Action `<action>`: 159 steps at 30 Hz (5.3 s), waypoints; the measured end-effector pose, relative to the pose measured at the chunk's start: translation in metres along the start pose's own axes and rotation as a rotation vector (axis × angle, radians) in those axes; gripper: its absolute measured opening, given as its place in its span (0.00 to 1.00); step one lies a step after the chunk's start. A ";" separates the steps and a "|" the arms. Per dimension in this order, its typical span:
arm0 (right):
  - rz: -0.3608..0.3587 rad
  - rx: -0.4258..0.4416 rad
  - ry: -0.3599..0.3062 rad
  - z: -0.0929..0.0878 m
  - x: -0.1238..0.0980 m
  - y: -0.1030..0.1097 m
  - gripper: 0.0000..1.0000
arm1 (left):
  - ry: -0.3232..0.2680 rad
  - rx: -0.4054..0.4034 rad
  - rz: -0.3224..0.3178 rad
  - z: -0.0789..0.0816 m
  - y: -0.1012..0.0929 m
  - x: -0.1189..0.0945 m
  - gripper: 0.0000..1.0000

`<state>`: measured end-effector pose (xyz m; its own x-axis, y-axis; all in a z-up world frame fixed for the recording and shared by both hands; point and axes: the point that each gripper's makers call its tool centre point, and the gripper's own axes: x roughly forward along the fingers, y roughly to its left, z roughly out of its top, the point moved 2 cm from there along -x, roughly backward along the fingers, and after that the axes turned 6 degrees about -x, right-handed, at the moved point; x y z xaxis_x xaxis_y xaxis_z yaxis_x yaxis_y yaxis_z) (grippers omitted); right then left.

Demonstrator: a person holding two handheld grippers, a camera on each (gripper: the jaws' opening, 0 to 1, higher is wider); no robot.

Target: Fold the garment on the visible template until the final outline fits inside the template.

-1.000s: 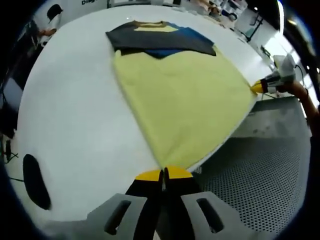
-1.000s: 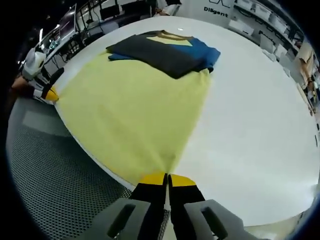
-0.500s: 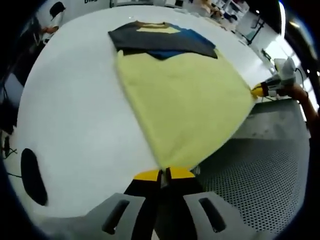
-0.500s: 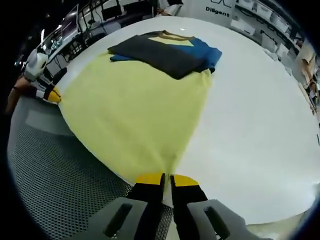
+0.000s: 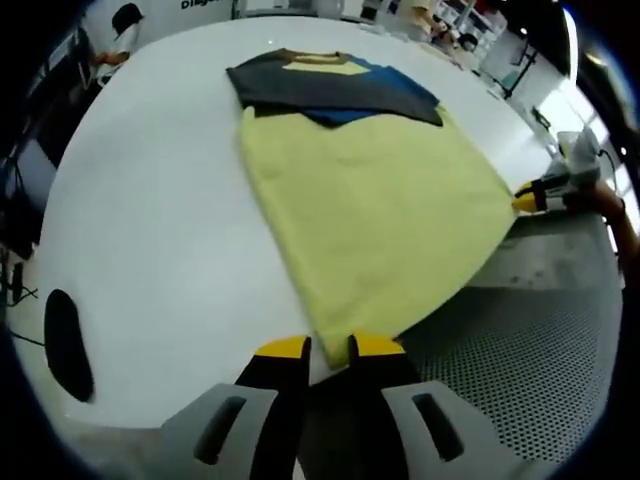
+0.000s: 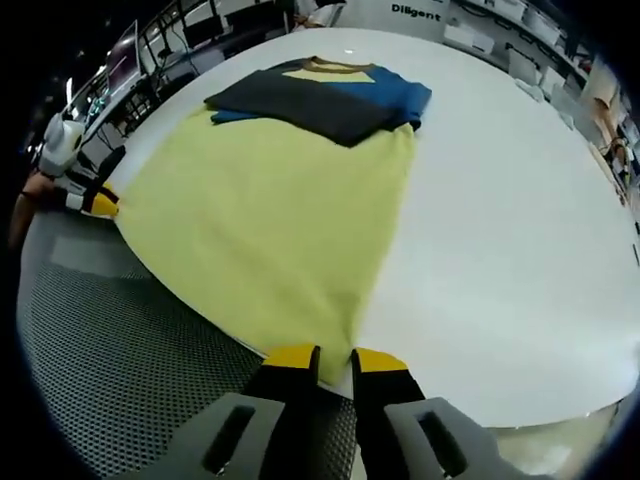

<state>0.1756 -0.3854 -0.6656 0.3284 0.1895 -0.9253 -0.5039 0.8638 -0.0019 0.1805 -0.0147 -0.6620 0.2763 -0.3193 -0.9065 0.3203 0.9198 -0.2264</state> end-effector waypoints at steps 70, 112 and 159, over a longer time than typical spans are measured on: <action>-0.010 0.061 -0.261 0.104 -0.068 -0.035 0.00 | -0.232 -0.010 0.040 0.097 0.003 -0.047 0.02; -0.143 0.077 -0.523 0.230 -0.085 -0.088 0.00 | -0.484 0.059 0.113 0.253 0.033 -0.073 0.02; -0.245 0.060 -0.393 0.290 0.058 -0.164 0.00 | -0.487 -0.160 0.129 0.316 0.104 0.064 0.02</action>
<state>0.5091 -0.3806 -0.6087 0.7157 0.1287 -0.6864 -0.3301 0.9285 -0.1700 0.5175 -0.0115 -0.6306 0.7054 -0.2349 -0.6688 0.1237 0.9698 -0.2102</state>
